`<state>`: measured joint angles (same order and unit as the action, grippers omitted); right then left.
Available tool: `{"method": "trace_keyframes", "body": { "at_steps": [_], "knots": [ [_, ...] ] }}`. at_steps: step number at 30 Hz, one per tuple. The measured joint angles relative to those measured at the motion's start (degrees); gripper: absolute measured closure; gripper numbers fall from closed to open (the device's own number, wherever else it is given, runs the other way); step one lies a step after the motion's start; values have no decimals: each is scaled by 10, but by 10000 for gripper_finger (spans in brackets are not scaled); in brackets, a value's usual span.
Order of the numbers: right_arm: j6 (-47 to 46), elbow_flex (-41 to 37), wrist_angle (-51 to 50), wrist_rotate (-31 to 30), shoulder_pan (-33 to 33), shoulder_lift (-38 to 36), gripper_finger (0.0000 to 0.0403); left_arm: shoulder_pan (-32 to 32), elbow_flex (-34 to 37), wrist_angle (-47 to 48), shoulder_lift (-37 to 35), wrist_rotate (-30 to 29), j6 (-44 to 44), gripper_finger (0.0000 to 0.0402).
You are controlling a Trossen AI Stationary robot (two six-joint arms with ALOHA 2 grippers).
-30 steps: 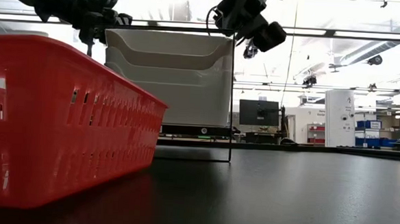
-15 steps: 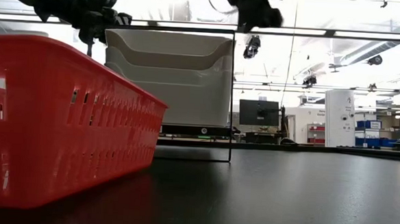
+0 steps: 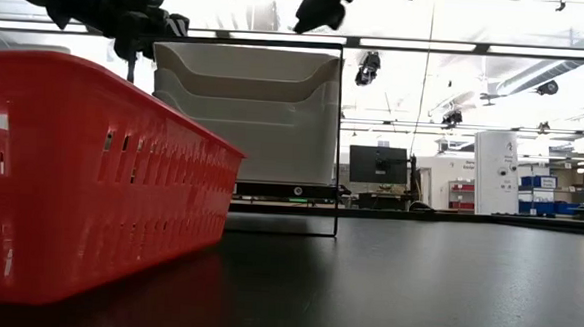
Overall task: Stack baskets on shelf by color
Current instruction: Stack the gray bin on top of the gray bin on the shelf
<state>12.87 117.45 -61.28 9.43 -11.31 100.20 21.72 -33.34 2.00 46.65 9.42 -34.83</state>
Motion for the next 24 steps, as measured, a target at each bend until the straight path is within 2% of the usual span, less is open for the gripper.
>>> {"method": "trace_keyframes", "body": {
  "at_steps": [4, 9, 15, 24],
  "knots": [
    [20, -27, 41, 2, 0, 0, 212, 0, 0, 0, -3, -18, 0, 402],
    [12, -51, 65, 45, 1, 2, 211, 0, 0, 1, -3, -30, 1, 402],
    [-22, -85, 94, 46, 2, 2, 211, 0, 0, 0, -3, -30, 1, 402],
    [-26, -130, 136, 47, 2, 2, 211, 0, 0, 0, -3, -30, 1, 402]
  ]
}}
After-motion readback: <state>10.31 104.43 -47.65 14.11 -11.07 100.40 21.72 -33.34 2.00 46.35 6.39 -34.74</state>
